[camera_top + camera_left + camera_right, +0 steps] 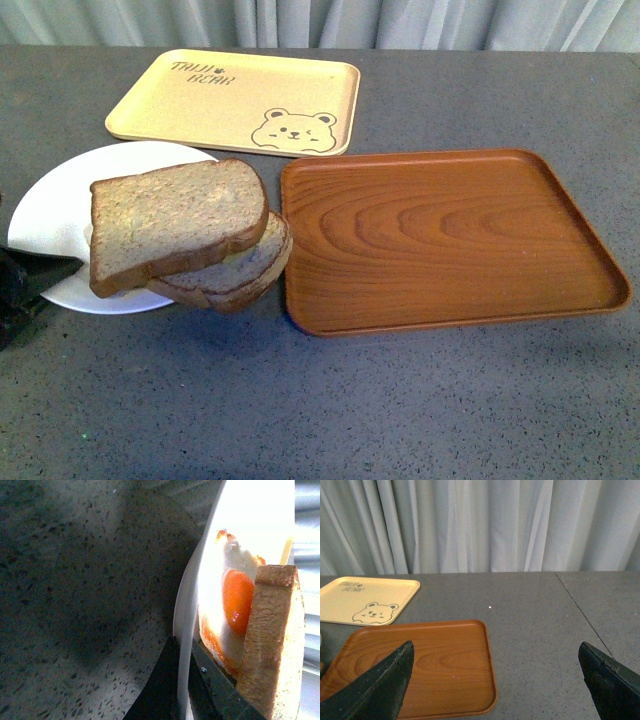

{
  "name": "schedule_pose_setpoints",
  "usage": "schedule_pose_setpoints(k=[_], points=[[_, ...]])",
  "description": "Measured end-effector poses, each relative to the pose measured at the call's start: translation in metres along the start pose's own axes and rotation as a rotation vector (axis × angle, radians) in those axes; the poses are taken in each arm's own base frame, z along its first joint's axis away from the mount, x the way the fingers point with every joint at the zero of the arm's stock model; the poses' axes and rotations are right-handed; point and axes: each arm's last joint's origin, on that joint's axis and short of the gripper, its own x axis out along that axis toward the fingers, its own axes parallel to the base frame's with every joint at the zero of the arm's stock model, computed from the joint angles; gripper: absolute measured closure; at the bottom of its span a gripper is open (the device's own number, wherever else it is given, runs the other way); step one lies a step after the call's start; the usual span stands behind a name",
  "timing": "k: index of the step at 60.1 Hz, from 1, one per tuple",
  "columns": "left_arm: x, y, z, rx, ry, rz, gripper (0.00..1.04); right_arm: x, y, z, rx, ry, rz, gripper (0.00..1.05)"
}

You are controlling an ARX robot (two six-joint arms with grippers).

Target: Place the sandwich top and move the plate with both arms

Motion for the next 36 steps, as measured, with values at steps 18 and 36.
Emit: schedule_pose_setpoints(k=[18, 36], points=[[-0.022, -0.002, 0.003, -0.048, -0.019, -0.017, 1.02, 0.0, 0.0, 0.0, 0.0, 0.0, 0.0, 0.09], [-0.018, -0.042, 0.023, -0.052, -0.021, -0.072, 1.02, 0.0, 0.0, 0.0, 0.0, 0.0, 0.0, 0.09]])
